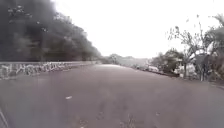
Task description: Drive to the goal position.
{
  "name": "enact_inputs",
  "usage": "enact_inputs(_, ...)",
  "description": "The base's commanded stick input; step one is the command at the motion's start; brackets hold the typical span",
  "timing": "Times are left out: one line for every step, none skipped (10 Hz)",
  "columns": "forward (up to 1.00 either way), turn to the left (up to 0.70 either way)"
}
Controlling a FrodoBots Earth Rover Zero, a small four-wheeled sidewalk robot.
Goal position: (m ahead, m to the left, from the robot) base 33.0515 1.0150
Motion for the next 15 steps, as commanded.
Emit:
enact_inputs(1.00, 0.00)
enact_inputs(1.00, 0.00)
enact_inputs(1.00, 0.00)
enact_inputs(1.00, 0.00)
enact_inputs(1.00, 0.00)
enact_inputs(1.00, 0.00)
enact_inputs(1.00, 0.00)
enact_inputs(1.00, 0.00)
enact_inputs(1.00, 0.00)
enact_inputs(1.00, 0.00)
enact_inputs(1.00, 0.00)
enact_inputs(1.00, 0.00)
enact_inputs(1.00, 0.00)
enact_inputs(1.00, 0.00)
enact_inputs(1.00, 0.00)
